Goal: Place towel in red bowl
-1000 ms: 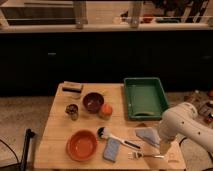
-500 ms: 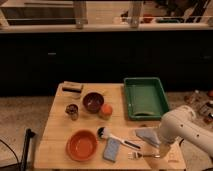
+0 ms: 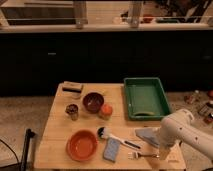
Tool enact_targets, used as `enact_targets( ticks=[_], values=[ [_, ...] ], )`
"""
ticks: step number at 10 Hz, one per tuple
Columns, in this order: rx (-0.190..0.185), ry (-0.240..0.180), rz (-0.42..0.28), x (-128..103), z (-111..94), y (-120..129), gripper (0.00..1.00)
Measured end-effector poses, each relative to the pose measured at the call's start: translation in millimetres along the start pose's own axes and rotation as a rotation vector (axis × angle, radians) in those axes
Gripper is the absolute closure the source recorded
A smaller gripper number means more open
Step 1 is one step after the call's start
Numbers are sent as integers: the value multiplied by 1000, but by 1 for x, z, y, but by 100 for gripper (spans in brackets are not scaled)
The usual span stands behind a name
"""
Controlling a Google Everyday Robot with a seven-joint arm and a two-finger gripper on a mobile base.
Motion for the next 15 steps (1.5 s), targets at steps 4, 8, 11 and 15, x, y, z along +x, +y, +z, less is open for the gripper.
enact_targets(
  ticks=[4,8,11,15],
  values=[
    [51,-39,3,-13,-11,-19,20],
    [72,-72,-41,-32,2,-52,20],
    [67,-83,-55,-34,13,-62,20],
    [46,-81,-60,-30,19,-62,30]
  ],
)
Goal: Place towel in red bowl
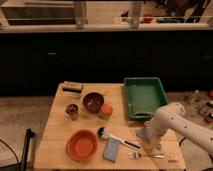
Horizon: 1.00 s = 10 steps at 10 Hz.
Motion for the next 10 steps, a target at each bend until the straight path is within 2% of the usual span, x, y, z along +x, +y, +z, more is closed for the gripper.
enact_targets(
  ticks=[3,4,6,7,8,9,10],
  values=[
    [-31,1,2,8,4,4,62],
    [-32,0,-1,8,5,3,70],
    [-33,6,0,11,2,5,92],
    [-33,7,-2,11,2,5,98],
    [-36,6,-7,11,4,2,100],
    [-55,7,-12,12,7,4,100],
    [-54,10,-18,12,7,3,100]
  ],
)
